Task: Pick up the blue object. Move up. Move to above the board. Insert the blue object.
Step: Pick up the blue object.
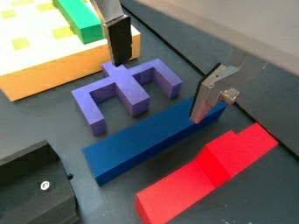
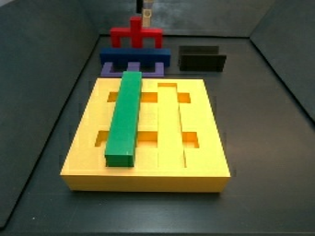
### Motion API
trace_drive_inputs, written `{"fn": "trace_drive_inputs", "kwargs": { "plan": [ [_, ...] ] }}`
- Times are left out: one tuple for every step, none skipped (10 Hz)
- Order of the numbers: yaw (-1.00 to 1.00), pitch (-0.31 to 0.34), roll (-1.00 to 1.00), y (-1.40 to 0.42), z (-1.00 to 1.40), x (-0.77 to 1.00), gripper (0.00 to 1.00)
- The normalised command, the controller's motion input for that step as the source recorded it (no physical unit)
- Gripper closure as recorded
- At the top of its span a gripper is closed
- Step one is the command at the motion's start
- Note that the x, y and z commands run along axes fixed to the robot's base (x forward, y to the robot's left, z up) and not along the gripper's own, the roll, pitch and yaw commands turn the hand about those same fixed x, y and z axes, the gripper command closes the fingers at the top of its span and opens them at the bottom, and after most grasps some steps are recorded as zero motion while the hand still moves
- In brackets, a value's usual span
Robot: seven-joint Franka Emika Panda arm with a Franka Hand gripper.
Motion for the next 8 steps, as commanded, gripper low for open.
{"fn": "trace_drive_inputs", "kwargs": {
  "plan": [
    [-0.22,-0.099,-0.18,0.00,-0.25,0.00,0.00],
    [-0.22,-0.099,-0.18,0.00,-0.26,0.00,0.00],
    [-0.21,-0.094,-0.14,0.00,-0.23,0.00,0.00],
    [-0.17,-0.056,-0.10,0.00,-0.22,0.00,0.00],
    [-0.13,-0.079,-0.20,0.00,-0.25,0.00,0.00],
    [-0.09,-0.100,-0.19,0.00,-0.25,-0.04,0.00],
    [-0.05,-0.103,-0.14,0.00,-0.22,-0.06,0.00],
    [-0.07,-0.111,-0.07,-0.03,-0.23,-0.02,0.00]
  ]
}}
